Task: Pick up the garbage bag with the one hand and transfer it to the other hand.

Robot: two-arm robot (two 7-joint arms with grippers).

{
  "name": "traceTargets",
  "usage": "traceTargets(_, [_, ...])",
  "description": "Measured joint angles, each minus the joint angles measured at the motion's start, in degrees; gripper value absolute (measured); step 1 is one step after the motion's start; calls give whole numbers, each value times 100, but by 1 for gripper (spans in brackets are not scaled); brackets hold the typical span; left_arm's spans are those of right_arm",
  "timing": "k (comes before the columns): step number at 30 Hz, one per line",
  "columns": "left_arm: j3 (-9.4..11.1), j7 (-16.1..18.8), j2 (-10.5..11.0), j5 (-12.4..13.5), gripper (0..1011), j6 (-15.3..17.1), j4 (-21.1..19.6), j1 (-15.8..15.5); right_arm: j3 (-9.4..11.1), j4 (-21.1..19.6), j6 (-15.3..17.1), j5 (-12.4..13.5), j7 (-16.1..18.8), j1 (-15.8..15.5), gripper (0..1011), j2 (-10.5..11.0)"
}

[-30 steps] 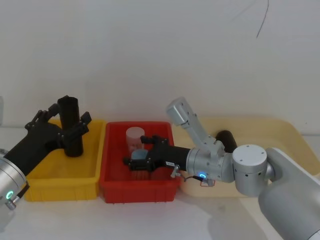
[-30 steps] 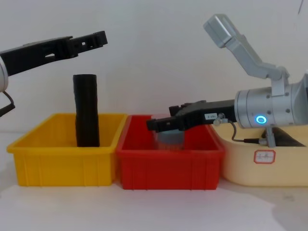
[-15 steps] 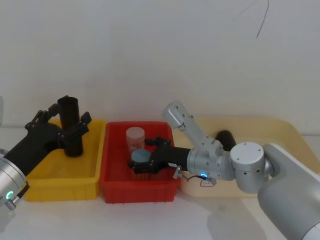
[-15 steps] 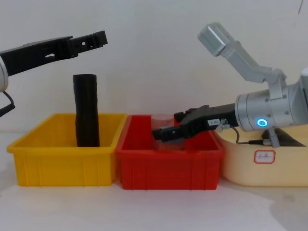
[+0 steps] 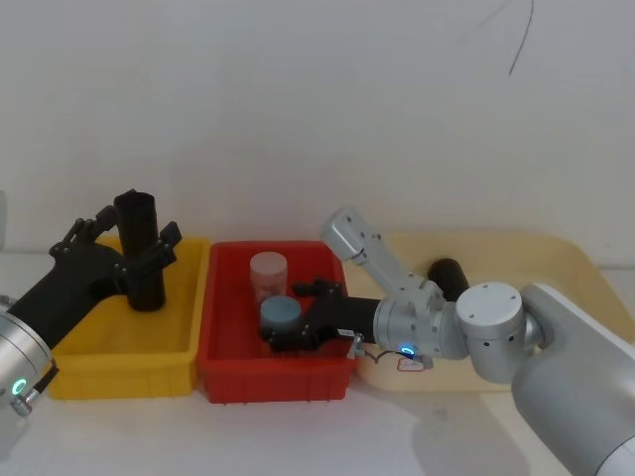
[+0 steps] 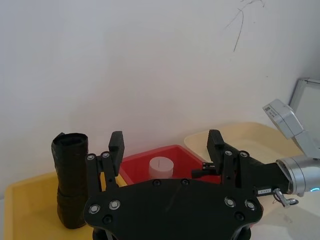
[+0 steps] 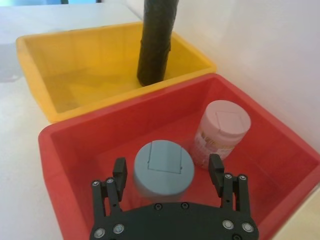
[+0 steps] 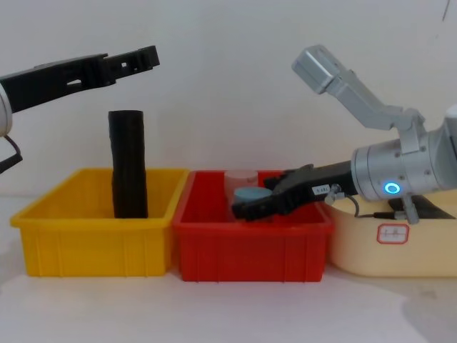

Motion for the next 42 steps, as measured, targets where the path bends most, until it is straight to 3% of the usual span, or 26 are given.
traceTargets(6, [0, 0, 0, 0, 1001, 0, 0, 0, -8, -56, 83, -9, 142, -13, 987, 20])
traceTargets(15, [0, 0, 0, 0, 1001, 0, 0, 0, 71, -179, 120, 86, 242, -68, 780, 43])
traceTargets(18, [0, 0, 0, 0, 1002, 0, 0, 0, 123, -240, 109, 157, 251, -99, 660, 49])
traceTargets(29, [0, 0, 0, 0, 1002, 0, 0, 0, 259, -418, 22, 324, 167, -189, 647, 78])
traceTargets(42, [0, 0, 0, 0, 1002, 0, 0, 0, 643, -1065, -89, 551, -245, -345, 647, 318])
